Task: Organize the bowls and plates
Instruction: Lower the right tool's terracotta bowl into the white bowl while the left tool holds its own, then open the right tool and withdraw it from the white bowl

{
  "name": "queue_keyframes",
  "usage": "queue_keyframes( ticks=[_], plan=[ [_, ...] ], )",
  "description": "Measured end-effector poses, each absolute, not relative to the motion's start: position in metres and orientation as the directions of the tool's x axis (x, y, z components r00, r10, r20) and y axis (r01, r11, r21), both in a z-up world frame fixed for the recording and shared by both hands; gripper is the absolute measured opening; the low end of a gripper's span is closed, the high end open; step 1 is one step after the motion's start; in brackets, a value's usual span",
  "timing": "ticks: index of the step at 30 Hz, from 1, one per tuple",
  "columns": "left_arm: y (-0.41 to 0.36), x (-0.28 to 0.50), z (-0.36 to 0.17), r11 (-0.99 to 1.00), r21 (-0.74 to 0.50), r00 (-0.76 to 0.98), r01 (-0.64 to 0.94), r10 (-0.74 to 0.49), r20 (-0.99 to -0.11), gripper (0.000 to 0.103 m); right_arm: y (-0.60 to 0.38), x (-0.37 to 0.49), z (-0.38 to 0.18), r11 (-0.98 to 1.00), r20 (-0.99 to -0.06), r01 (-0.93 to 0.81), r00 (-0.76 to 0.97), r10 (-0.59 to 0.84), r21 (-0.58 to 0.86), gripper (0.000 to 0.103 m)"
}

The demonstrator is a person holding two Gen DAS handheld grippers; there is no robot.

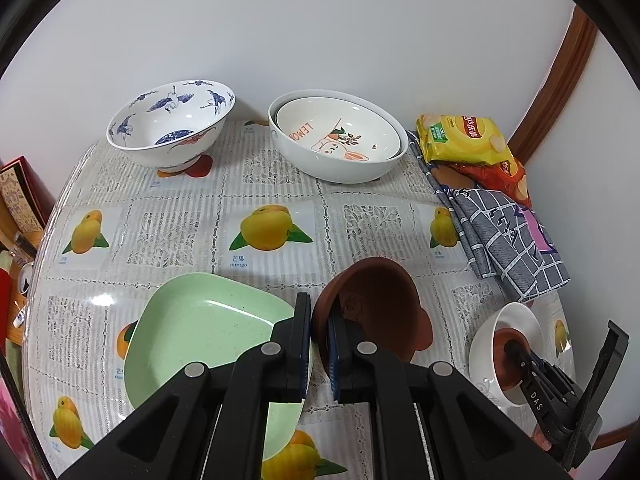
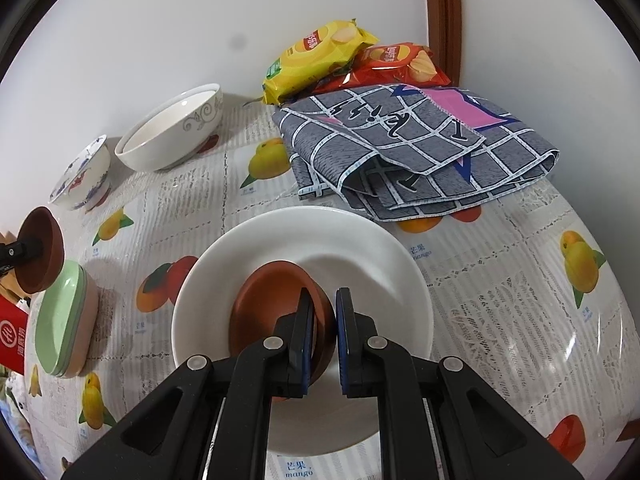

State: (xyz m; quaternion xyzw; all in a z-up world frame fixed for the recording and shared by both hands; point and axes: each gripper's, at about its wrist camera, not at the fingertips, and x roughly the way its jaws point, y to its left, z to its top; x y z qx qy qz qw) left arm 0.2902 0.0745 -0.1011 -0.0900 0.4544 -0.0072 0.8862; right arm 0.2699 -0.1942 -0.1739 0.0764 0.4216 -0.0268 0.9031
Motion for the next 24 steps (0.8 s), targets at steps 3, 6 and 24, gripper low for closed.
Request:
queue_keyframes(
  ticks=[3, 6, 24],
  plan=[
    [0.076, 0.291, -0.104, 0.982, -0.172, 0.58, -0.073, -0.099, -0.809, 0.008, -0.193, 0.271, -0.174, 0.988, -0.767, 0.108, 0.641, 0.013, 0.106, 0.01],
    [0.077, 0.291, -0.105, 0.982, -0.173, 0.578, -0.075, -0.099, -0.81, 0.008, -0.193, 0.274, -0.175, 0.99, -0.772, 0.104, 0.636, 0.008, 0.096, 0.01],
    [0.065, 0.289, -0.108, 0.984, -0.169, 0.567, -0.052, -0.11, -0.816, 0.008, -0.182, 0.276, -0.18, 0.993, -0.78, 0.088, 0.615, -0.115, -0.077, 0.01]
  ],
)
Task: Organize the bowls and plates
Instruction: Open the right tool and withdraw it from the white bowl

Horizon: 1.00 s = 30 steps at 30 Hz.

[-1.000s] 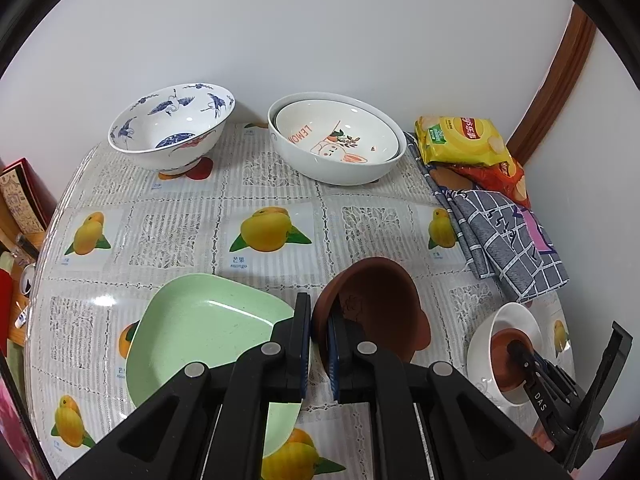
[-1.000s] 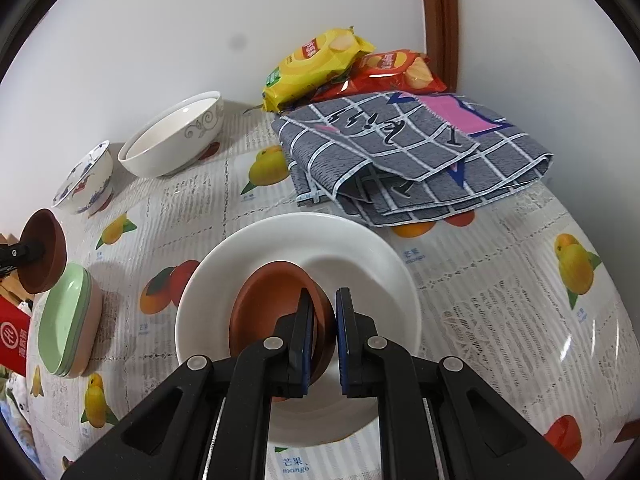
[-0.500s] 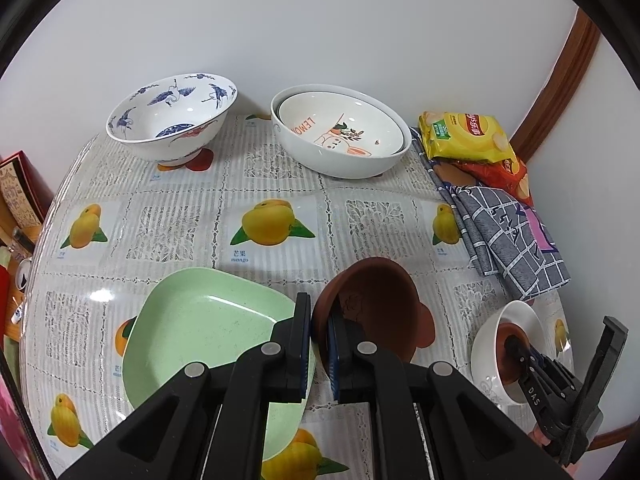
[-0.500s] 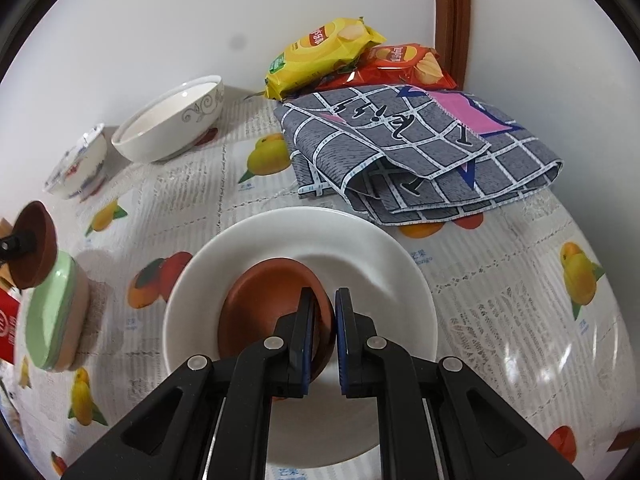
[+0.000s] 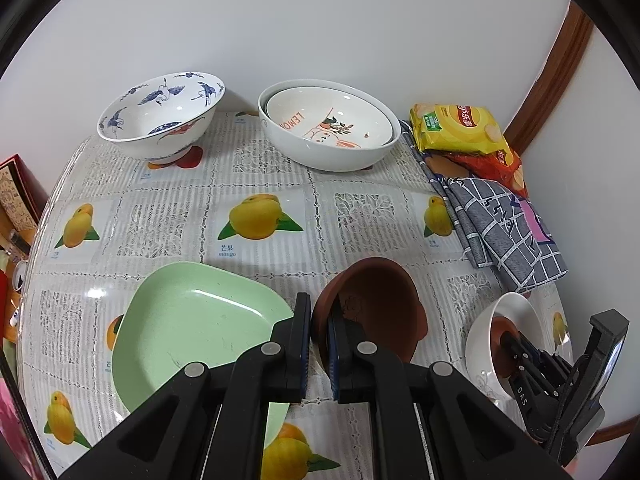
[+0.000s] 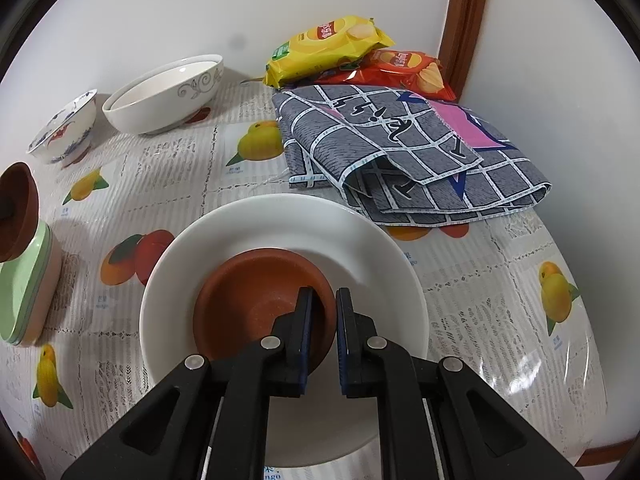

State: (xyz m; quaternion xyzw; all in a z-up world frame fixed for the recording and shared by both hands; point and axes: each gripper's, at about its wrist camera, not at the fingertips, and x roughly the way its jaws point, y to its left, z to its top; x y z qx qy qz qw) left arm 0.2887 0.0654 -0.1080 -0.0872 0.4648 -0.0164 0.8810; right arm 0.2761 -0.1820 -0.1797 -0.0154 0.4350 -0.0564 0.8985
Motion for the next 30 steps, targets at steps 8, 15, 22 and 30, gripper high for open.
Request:
queue_keyframes(
  ticks=[8, 15, 22, 30],
  plan=[
    [0.059, 0.285, -0.105, 0.985, -0.169, 0.565, -0.045, -0.114, -0.817, 0.008, -0.182, 0.274, -0.18, 0.994, -0.78, 0.073, 0.616, -0.112, -0.085, 0.013],
    [0.051, 0.28, -0.1, 0.986, -0.166, 0.569, -0.033, -0.118, -0.814, 0.008, -0.176, 0.269, -0.177, 0.993, -0.76, 0.038, 0.64, -0.111, -0.113, 0.03],
    [0.04, 0.274, -0.093, 0.988, -0.155, 0.574, -0.019, -0.116, -0.811, 0.008, -0.184, 0.262, -0.168, 0.996, -0.756, 0.048, 0.649, -0.087, -0.073, 0.033],
    [0.016, 0.264, -0.088, 0.987, -0.162, 0.576, 0.006, -0.136, -0.806, 0.008, -0.212, 0.239, -0.136, 0.991, -0.733, 0.048, 0.678, 0.06, 0.125, 0.033]
  ],
)
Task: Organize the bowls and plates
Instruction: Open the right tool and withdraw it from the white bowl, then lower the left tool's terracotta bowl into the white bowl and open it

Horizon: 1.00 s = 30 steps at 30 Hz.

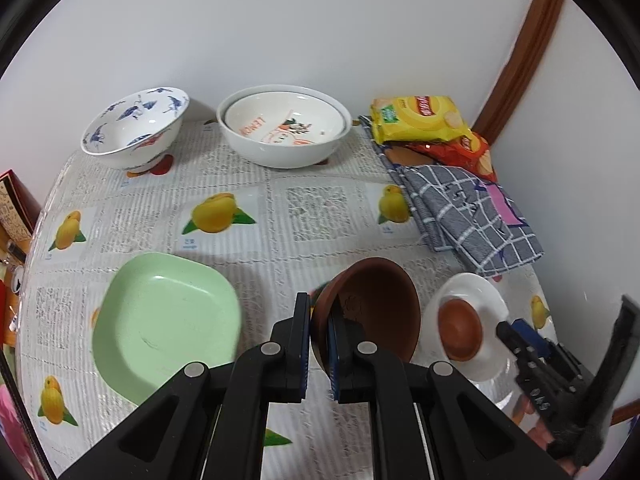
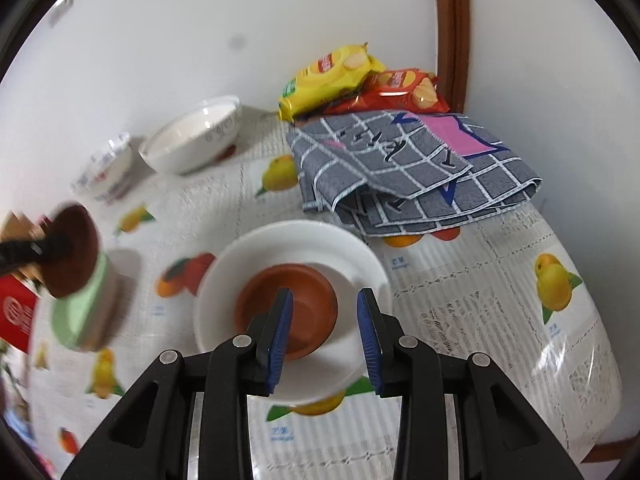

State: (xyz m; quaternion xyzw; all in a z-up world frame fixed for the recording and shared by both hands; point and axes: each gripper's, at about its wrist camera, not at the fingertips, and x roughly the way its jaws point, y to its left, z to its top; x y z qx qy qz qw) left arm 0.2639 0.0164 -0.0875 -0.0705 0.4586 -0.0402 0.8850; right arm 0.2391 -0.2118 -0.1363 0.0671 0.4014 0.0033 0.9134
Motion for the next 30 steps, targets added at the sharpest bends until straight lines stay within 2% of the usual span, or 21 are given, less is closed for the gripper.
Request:
queue_keyframes(
  ticks=[5, 12, 30],
  plan=[
    [-0.01, 0.257, -0.088, 0.985, -0.165, 0.566, 0.047, -0.162, -0.808, 0.008, -0.233, 0.219, -0.113, 0.981, -0.695, 0.071, 0.715, 0.075, 0.178, 0.033],
    [-0.044, 0.252, -0.089, 0.982, -0.167, 0.552, 0.088, -0.188, -0.813, 0.008, -0.265, 0.197, -0.102, 0.984, -0.685, 0.12, 0.729, 0.002, 0.131, 0.033],
    [-0.105, 0.278, -0.134, 0.971, -0.206, 0.463, 0.119, -0.238, -0.854, 0.008, -0.321, 0.178, -0.146, 0.977, -0.733, 0.192, 0.677, -0.061, 0.096, 0.033]
  ],
)
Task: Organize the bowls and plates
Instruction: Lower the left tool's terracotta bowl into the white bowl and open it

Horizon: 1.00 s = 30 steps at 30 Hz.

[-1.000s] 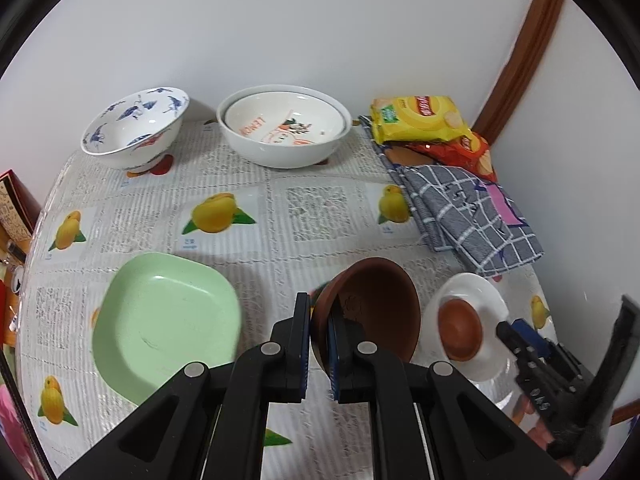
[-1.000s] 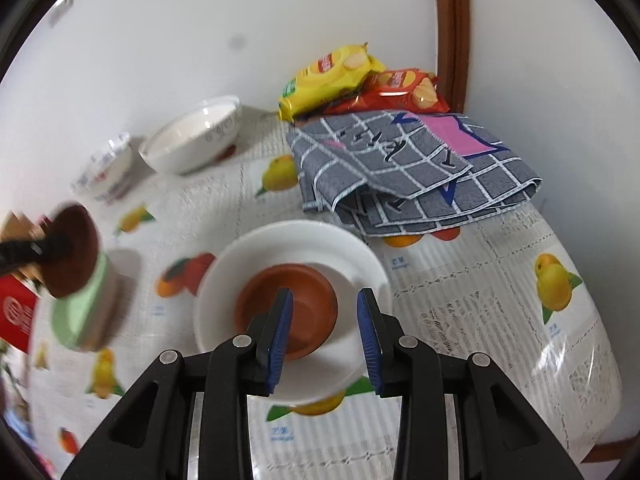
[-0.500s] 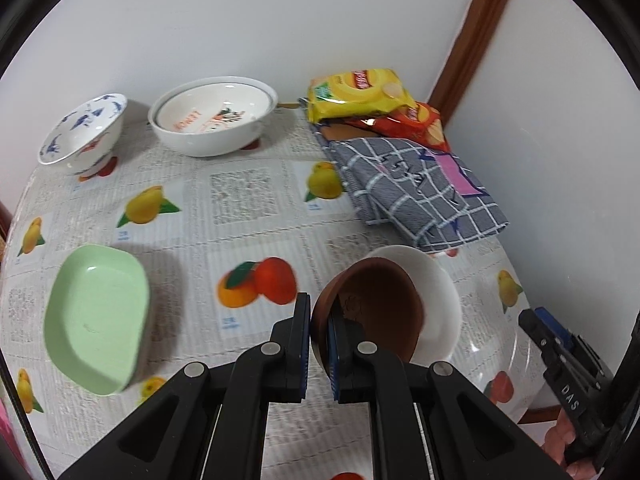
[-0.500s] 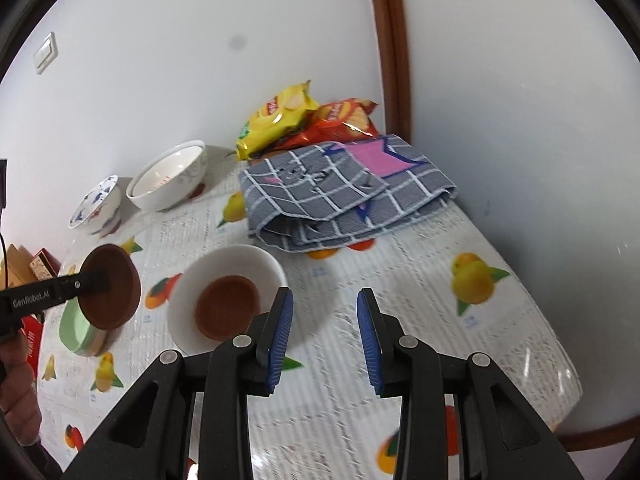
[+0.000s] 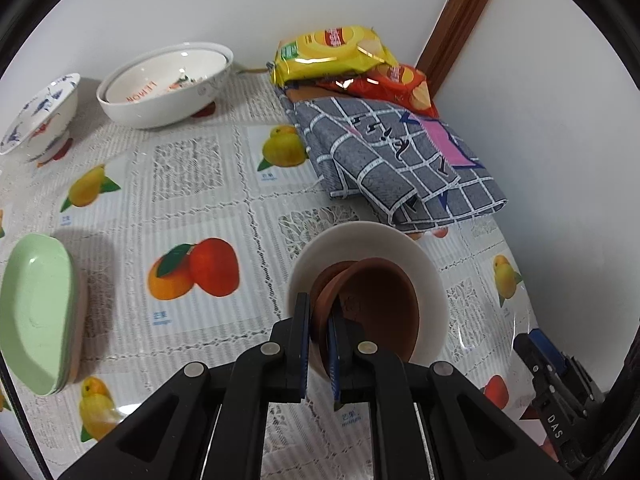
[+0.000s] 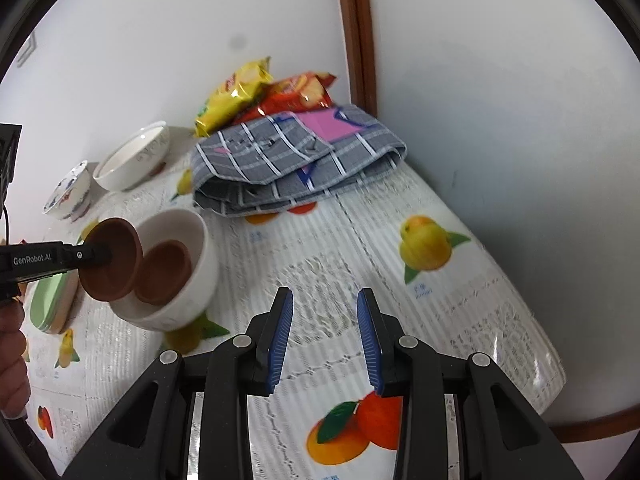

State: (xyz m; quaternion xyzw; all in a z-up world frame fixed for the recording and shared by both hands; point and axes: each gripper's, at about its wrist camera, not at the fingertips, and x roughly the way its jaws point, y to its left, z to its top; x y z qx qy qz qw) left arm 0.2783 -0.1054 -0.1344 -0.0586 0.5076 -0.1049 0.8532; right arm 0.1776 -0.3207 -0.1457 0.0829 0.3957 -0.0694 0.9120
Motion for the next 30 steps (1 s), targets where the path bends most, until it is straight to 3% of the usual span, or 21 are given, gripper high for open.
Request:
queue_keyframes(
  ticks=[20, 30],
  plan=[
    [-0.107, 0.306, -0.162, 0.949, -0.304, 0.408, 0.081, -0.309, -0.859, 0.011, -0.318, 0.18, -0.161, 0.983, -0.734, 0.168, 0.677, -0.059, 0.077, 0.033],
    [-0.112, 0.3, -0.161, 0.952, -0.284, 0.379, 0.114, -0.306, -0.873, 0.013, -0.313, 0.178, -0.161, 0.983, -0.743, 0.159, 0.669, -0.037, 0.094, 0.033]
  ],
)
